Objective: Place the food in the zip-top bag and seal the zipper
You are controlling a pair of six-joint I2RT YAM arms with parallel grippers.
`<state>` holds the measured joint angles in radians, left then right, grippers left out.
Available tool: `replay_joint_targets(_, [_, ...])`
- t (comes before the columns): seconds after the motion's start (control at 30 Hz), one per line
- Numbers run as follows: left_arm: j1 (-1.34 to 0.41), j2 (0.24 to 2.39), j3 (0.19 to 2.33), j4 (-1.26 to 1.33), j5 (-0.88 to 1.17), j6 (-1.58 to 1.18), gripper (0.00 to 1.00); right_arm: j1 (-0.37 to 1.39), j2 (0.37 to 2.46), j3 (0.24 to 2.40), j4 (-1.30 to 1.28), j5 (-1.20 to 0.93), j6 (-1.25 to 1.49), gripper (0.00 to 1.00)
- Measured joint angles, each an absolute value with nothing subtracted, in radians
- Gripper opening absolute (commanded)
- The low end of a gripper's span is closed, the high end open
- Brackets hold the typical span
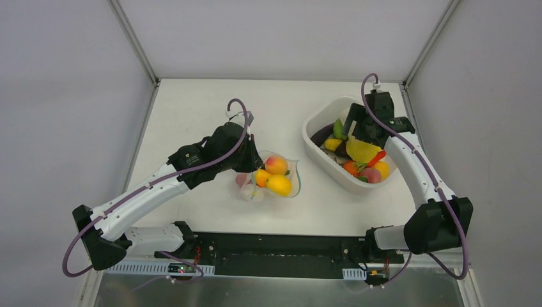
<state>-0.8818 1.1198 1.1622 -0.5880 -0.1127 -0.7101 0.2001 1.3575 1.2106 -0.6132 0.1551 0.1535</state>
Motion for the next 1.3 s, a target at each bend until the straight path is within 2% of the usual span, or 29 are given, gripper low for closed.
replay_joint_targets(0.07, [-0.882, 1.12, 1.163, -0.588, -0.113, -0.702, 0.0, 0.198, 1.357, 1.224, -0.635, 0.173, 0.153, 0.83])
replay_joint_targets(0.33, [-0.882, 1.121, 1.186, -0.616, -0.113, -0.633, 0.0, 0.187, 1.343, 1.196, -0.739, 0.247, 0.155, 0.63])
replay_joint_targets(0.43, [-0.881, 1.127, 1.205, -0.636, -0.111, -0.596, 0.0, 0.179, 1.323, 1.169, -0.763, 0.273, 0.148, 0.6])
replay_joint_targets(0.6, [-0.869, 1.137, 1.209, -0.641, -0.087, -0.553, 0.0, 0.172, 1.294, 1.11, -0.76, 0.315, 0.065, 0.65])
replay_joint_targets(0.8, [-0.856, 1.141, 1.209, -0.649, -0.047, -0.508, 0.0, 0.142, 1.292, 1.007, -0.697, 0.361, -0.112, 0.86])
replay_joint_targets(0.87, [-0.855, 1.142, 1.209, -0.657, -0.033, -0.499, 0.0, 0.135, 1.288, 0.984, -0.645, 0.365, -0.186, 0.89])
replay_joint_targets(1.0, [-0.855, 1.146, 1.211, -0.675, -0.022, -0.476, 0.0, 0.116, 1.282, 0.958, -0.565, 0.323, -0.319, 0.9])
replay_joint_targets(1.3, [-0.842, 1.188, 1.264, -0.704, -0.008, -0.452, 0.0, 0.075, 1.316, 0.958, -0.554, 0.031, -0.503, 0.88])
